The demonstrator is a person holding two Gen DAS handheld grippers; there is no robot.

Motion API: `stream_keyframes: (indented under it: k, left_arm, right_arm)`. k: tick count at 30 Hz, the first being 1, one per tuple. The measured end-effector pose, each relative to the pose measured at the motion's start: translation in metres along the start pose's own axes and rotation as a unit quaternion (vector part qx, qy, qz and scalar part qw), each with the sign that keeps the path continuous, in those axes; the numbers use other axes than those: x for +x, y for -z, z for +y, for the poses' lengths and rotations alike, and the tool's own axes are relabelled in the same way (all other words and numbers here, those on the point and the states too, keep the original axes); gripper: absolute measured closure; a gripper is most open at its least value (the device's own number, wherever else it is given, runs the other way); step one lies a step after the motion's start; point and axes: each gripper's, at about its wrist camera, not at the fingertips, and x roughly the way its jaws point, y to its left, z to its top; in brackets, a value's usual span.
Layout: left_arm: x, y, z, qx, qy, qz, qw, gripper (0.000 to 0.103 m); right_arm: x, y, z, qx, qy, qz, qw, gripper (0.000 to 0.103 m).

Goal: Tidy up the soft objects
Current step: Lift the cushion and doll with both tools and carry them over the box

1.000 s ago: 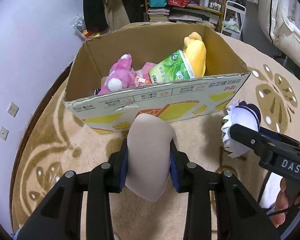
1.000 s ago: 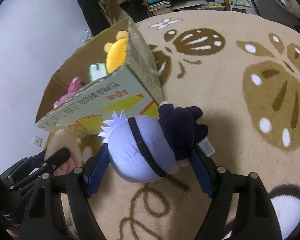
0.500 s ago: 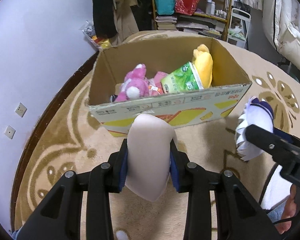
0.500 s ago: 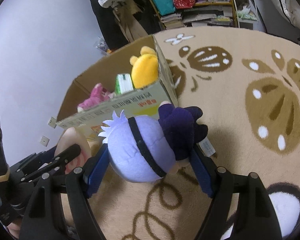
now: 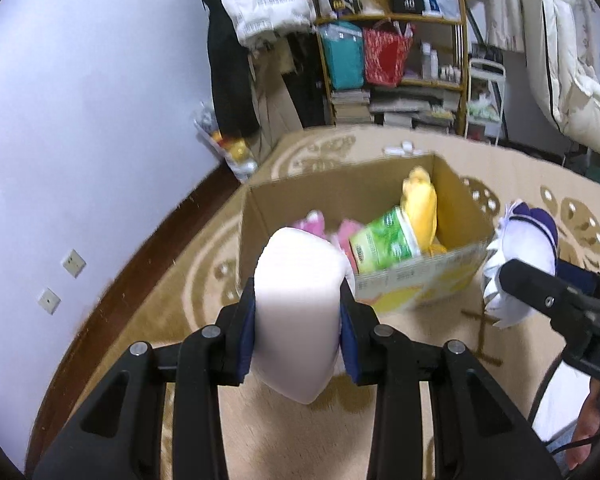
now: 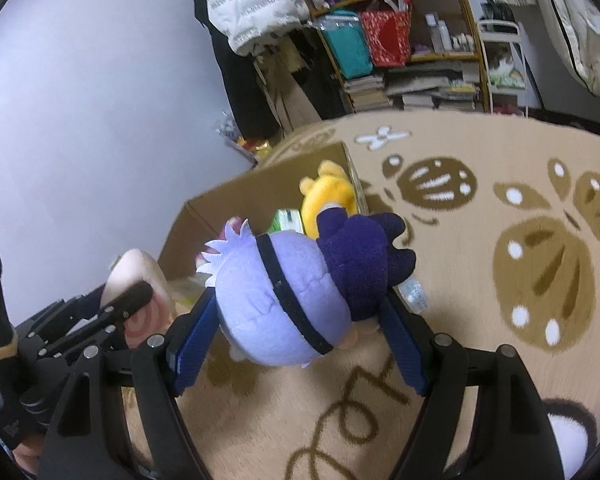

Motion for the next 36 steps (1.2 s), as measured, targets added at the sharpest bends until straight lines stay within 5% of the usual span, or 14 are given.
stream_keyframes:
  k: [12, 36]
  left_arm:
    - [-0.004, -0.024, 0.017, -0.033, -0.015, -0.043, 0.9984, 0.069]
    - [0.046, -0.041, 0.027, -0.06, -0.025, -0.045, 0.9969, 0.068]
  right_arm:
    - [-0.013, -0.016, 0.019, -0.039, -0.029, -0.084, 0.995, 0.02]
    - [0.021, -0.034, 0.013, -0.056, -0.019, -0.095, 0.994, 0.019]
